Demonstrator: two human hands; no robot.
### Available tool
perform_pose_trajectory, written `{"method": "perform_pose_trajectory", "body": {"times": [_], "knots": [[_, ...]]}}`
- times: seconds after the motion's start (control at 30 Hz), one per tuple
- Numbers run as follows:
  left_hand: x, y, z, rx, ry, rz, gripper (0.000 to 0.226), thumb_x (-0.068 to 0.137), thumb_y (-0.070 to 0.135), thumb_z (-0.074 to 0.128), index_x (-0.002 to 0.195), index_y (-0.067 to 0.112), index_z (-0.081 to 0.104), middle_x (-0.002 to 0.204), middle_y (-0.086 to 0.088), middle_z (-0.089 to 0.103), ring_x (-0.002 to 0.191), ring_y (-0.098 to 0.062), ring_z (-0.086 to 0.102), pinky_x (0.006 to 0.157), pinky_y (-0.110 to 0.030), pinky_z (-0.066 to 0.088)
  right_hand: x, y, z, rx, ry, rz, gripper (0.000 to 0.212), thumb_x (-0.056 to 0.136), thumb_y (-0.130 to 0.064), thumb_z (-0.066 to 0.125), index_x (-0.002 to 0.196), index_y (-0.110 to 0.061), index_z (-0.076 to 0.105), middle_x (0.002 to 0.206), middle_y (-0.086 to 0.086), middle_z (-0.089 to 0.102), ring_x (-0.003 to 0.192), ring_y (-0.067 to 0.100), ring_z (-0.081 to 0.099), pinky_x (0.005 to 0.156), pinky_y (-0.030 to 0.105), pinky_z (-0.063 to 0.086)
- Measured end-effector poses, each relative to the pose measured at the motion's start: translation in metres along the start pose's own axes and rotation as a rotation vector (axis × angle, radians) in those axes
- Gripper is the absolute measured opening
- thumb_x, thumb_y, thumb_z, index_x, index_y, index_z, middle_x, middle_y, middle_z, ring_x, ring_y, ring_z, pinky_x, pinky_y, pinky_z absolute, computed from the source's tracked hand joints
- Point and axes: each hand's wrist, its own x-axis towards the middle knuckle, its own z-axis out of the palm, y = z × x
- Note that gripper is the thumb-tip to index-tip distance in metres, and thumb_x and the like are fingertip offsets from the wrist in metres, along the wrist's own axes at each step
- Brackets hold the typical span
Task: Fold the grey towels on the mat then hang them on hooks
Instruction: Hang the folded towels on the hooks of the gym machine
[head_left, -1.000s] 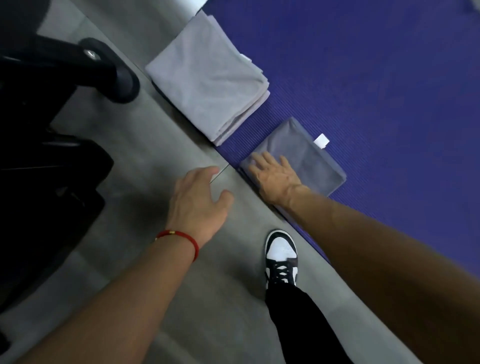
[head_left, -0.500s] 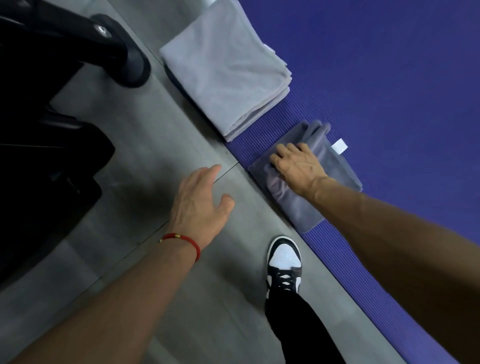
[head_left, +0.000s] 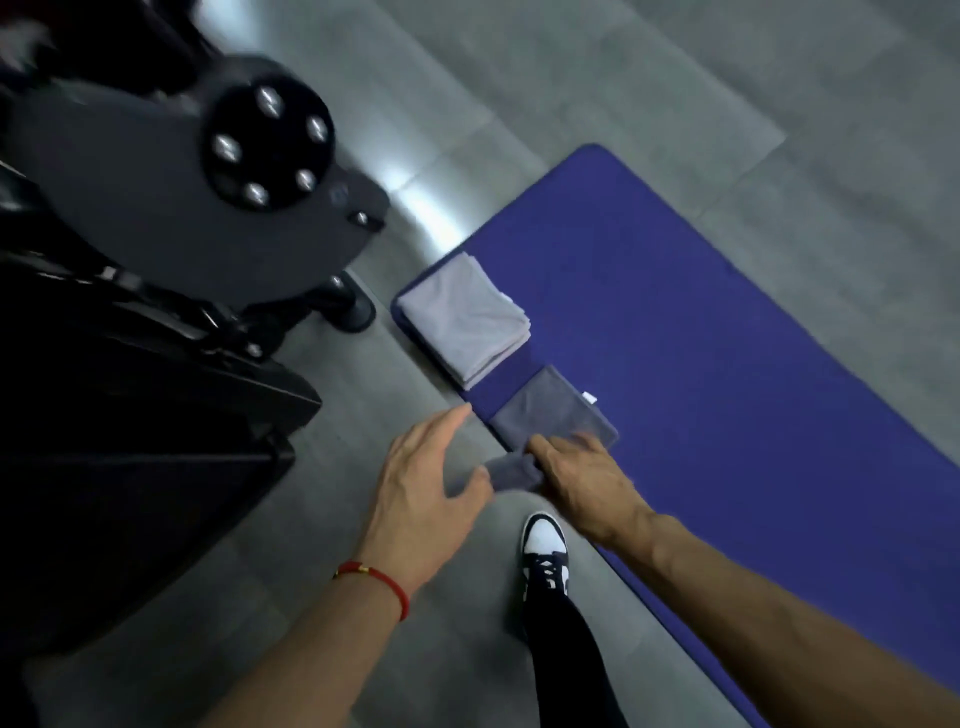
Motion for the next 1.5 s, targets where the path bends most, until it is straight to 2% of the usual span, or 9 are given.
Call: {"method": "perform_pose_trajectory", "body": {"times": [0.13,0.23,0.33,0.5,0.7,0.97,1.13,1.27,1.5], "knots": [[-0.091,0.031,-0.082,-0.078,0.031,0.043,0.074,0.090,0.023,0.066,0.154,0.036,0.032,0.145,0.024,0.036,0.136,0.003,0.031,0.112,-0.013,0.022,-0.048,-0.126,-0.076,0.097,0.020,-0.034,0.034,0.090,-0.031,0.063,0.096,-0.033,0.029,0.090,-0.005,0.058,0.079,0.022,0.057,0.074,0.033,0.041],[-0.171,0.036,-0.145,-0.115,0.107,0.136,0.059,0.079,0.019,0.060,0.133,0.041,0.051,0.133,0.021,0.057,0.123,0.005,0.051,0.106,-0.029,0.043,-0.090,-0.224,-0.136,0.176,0.055,-0.061,0.017,0.094,-0.040,0.054,0.100,-0.028,0.045,0.094,-0.006,0.061,0.082,0.019,0.058,0.076,0.039,0.051],[-0.242,0.036,-0.211,-0.140,0.229,0.209,0.050,0.077,0.014,0.060,0.121,0.037,0.061,0.120,0.023,0.066,0.112,0.003,0.061,0.095,-0.025,0.050,-0.118,-0.312,-0.180,0.269,0.116,-0.150,0.022,0.086,-0.053,0.046,0.093,-0.033,0.046,0.088,-0.010,0.063,0.080,0.012,0.061,0.073,0.040,0.053],[-0.349,0.039,-0.331,-0.195,0.468,0.291,0.048,0.082,0.042,0.062,0.129,0.033,0.064,0.124,0.019,0.067,0.113,0.000,0.064,0.093,-0.030,0.054,-0.136,-0.457,-0.249,0.263,0.135,-0.344,0.025,0.085,-0.057,0.064,0.091,-0.040,0.047,0.081,-0.011,0.059,0.074,0.006,0.055,0.074,0.032,0.049],[-0.427,0.029,-0.414,-0.315,0.638,0.288,0.044,0.084,0.020,0.069,0.110,0.054,0.059,0.103,0.022,0.072,0.100,0.000,0.067,0.091,-0.027,0.054,-0.156,-0.581,-0.275,0.258,0.512,-0.681,0.040,0.082,-0.055,0.075,0.106,-0.029,0.055,0.104,-0.016,0.055,0.097,0.003,0.055,0.080,0.016,0.043],[-0.472,0.016,-0.477,-0.565,0.533,0.397,0.040,0.090,0.013,0.065,0.129,0.017,0.057,0.140,0.005,0.060,0.128,-0.017,0.058,0.102,-0.038,0.049,-0.138,-0.656,-0.284,0.436,0.312,-0.908,0.013,0.092,-0.023,0.076,0.098,-0.021,0.064,0.092,-0.012,0.066,0.085,0.005,0.064,0.073,0.019,0.047],[-0.462,0.026,-0.524,-0.542,0.569,0.401,0.013,0.097,0.019,0.063,0.109,0.021,0.060,0.114,-0.009,0.067,0.097,-0.037,0.068,0.072,-0.044,0.060,-0.114,-0.670,-0.318,0.614,0.092,-0.925,0.003,0.097,-0.025,0.069,0.097,-0.022,0.067,0.090,0.000,0.070,0.085,0.007,0.064,0.075,0.028,0.051],[-0.439,0.052,-0.553,-0.401,0.625,0.358,0.031,0.097,0.014,0.064,0.118,0.036,0.064,0.075,-0.004,0.068,0.052,-0.013,0.058,0.045,-0.026,0.047,-0.094,-0.675,-0.352,0.631,0.036,-0.990,0.007,0.103,-0.024,0.059,0.100,-0.022,0.064,0.093,-0.002,0.066,0.088,0.010,0.061,0.079,0.030,0.050],[-0.412,0.085,-0.607,-0.156,0.639,0.407,0.019,0.088,0.040,0.068,0.098,0.024,0.071,0.091,-0.008,0.071,0.087,-0.021,0.067,0.083,-0.036,0.052,-0.056,-0.672,-0.419,0.554,0.007,-1.011,0.016,0.099,-0.028,0.058,0.097,-0.014,0.065,0.088,-0.002,0.065,0.084,0.009,0.060,0.077,0.029,0.048]]}}
